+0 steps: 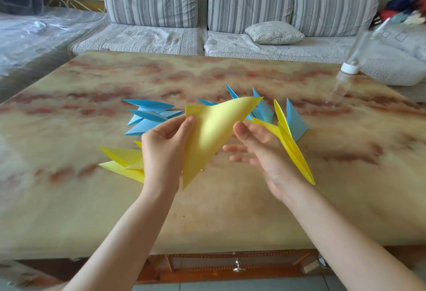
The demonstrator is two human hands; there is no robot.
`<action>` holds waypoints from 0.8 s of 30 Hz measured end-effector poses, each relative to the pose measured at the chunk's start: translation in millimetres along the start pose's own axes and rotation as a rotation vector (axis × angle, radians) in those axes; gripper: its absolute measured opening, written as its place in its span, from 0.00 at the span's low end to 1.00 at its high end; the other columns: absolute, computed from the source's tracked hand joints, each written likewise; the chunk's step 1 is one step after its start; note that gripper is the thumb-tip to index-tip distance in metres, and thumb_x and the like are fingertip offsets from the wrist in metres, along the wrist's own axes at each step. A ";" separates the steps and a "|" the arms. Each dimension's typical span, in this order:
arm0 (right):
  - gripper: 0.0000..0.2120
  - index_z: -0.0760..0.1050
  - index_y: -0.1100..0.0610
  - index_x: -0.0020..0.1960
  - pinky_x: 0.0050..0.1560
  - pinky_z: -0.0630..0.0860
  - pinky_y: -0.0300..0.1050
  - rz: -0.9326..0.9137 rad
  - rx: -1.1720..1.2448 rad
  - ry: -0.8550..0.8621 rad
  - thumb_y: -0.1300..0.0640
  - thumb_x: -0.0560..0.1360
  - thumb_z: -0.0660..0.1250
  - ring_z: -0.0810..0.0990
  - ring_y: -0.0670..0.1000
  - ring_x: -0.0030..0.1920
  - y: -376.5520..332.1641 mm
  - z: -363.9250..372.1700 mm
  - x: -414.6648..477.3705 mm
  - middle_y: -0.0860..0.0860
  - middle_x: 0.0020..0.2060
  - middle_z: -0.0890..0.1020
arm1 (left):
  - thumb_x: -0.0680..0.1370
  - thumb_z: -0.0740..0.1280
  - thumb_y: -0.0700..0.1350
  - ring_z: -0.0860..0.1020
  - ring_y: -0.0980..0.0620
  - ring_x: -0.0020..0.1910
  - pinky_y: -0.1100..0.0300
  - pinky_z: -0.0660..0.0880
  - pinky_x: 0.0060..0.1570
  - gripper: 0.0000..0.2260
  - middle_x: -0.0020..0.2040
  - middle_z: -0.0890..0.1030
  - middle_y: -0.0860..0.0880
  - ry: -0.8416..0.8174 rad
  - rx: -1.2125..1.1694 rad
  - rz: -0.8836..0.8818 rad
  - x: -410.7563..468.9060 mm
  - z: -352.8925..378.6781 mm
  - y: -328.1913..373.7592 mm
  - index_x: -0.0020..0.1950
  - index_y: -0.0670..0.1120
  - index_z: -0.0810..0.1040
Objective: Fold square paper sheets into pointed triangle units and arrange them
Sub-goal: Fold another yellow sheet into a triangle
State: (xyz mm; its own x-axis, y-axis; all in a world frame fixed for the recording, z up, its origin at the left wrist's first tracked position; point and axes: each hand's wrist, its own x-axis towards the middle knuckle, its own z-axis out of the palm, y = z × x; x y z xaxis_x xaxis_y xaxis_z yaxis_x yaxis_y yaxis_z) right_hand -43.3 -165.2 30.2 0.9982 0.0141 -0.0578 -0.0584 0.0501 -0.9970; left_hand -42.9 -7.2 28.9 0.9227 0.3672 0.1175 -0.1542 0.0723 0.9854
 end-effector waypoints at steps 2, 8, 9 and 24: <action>0.31 0.77 0.60 0.57 0.51 0.79 0.53 0.053 0.055 -0.081 0.42 0.61 0.71 0.83 0.52 0.45 1.3 7.9 -2.8 0.51 0.46 0.84 | 0.75 0.70 0.44 0.81 0.57 0.39 0.55 0.80 0.46 0.06 0.42 0.86 0.53 -0.015 -0.045 -0.030 -4.2 4.0 0.2 0.51 0.48 0.84; 0.07 0.82 0.58 0.46 0.45 0.81 0.49 0.034 0.143 0.032 0.56 0.71 0.73 0.83 0.51 0.40 2.1 12.2 -0.5 0.53 0.40 0.85 | 0.75 0.70 0.44 0.80 0.54 0.40 0.61 0.78 0.40 0.03 0.41 0.86 0.50 -0.038 -0.149 -0.105 -10.9 8.9 -1.3 0.46 0.49 0.83; 0.05 0.82 0.58 0.46 0.42 0.82 0.47 0.030 0.149 0.042 0.58 0.72 0.72 0.83 0.51 0.39 2.0 12.0 -0.5 0.53 0.40 0.85 | 0.76 0.70 0.44 0.80 0.53 0.41 0.59 0.78 0.42 0.03 0.41 0.86 0.49 -0.049 -0.168 -0.118 -11.7 9.4 -0.6 0.45 0.50 0.83; 0.04 0.82 0.58 0.46 0.39 0.79 0.44 -0.008 0.200 -0.003 0.60 0.72 0.71 0.83 0.50 0.38 -0.9 7.5 -0.6 0.53 0.39 0.84 | 0.76 0.68 0.42 0.82 0.56 0.39 0.65 0.78 0.38 0.04 0.40 0.85 0.49 -0.119 -0.283 -0.184 -15.7 8.6 8.5 0.46 0.47 0.83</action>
State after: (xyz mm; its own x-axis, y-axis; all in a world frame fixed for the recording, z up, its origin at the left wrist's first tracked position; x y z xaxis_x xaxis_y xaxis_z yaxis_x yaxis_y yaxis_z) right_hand -43.9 -157.8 31.5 0.9986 0.0160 -0.0495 -0.0519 0.2478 -0.9674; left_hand -55.6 -20.3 36.5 0.9761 0.2152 -0.0289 -0.0581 0.3870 0.9203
